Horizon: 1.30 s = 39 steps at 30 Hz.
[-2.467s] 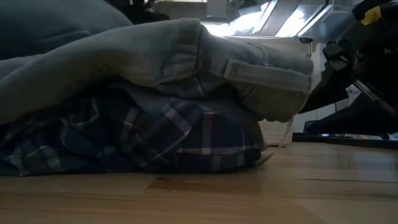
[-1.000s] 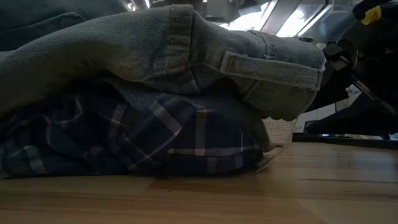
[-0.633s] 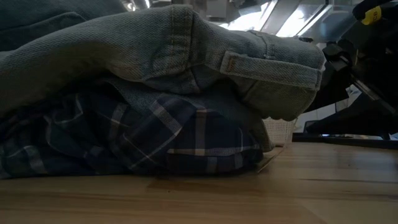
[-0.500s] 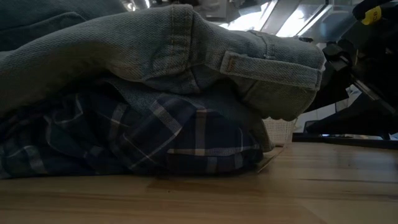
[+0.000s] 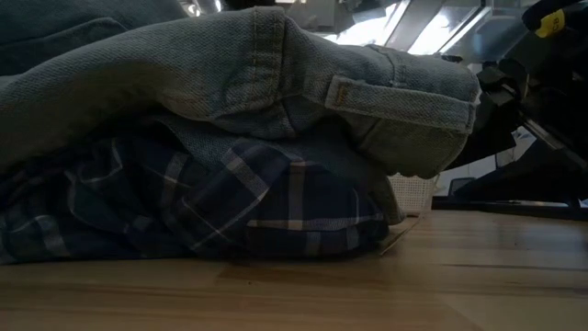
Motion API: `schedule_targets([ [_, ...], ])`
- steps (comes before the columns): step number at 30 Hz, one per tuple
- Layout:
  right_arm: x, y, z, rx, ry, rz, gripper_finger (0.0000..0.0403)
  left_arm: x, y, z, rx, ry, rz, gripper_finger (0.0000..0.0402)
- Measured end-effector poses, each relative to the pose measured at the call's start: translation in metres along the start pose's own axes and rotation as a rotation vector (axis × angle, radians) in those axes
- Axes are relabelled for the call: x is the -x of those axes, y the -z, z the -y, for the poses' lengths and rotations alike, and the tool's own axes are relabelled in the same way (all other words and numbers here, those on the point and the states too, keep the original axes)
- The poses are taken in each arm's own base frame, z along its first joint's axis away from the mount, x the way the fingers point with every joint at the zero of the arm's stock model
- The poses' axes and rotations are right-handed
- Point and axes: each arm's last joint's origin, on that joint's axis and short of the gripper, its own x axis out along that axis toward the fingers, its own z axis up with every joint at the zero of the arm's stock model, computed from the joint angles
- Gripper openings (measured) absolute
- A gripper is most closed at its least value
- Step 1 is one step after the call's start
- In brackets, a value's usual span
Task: Sort clothes
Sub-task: Put the gray underwear into the white laundry bin, then put the light pink sock into the white laundry bin
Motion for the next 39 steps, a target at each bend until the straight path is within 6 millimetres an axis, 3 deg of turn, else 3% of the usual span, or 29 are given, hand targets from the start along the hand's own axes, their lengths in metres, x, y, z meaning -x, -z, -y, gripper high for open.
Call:
schedule_targets([
  [6,0.0,0.0,0.0,0.0,0.0,0.0,0.0225,0.002,0.025,-0.003,-0.076,0.053,-0.254,0.016],
  [12,0.0,0.0,0.0,0.0,0.0,0.0,0.0225,0.011,0.04,0.006,-0.145,0.08,-0.401,0.0172],
  [17,0.0,0.0,0.0,0.0,-0.009,-0.001,0.0225,0.032,0.042,0.039,-0.194,0.194,-0.394,0.0166],
  [22,0.0,0.0,-0.001,-0.002,-0.033,-0.002,0.0225,0.054,0.038,0.084,-0.214,0.353,-0.264,0.0159],
  [25,0.0,0.0,-0.001,-0.004,-0.035,0.0,0.0225,0.062,0.047,0.112,-0.23,0.45,-0.164,0.0159],
  [31,0.0,-0.001,-0.001,-0.006,-0.035,0.001,0.0225,0.057,0.107,0.146,-0.292,0.528,-0.178,0.0154],
  [36,0.0,0.0,-0.001,-0.003,-0.029,0.0,0.0225,0.045,0.173,0.151,-0.263,0.494,-0.356,0.0143],
  [39,0.0,0.0,-0.001,-0.002,-0.024,-0.001,0.0225,0.047,0.21,0.154,-0.215,0.581,-0.47,0.0137],
])
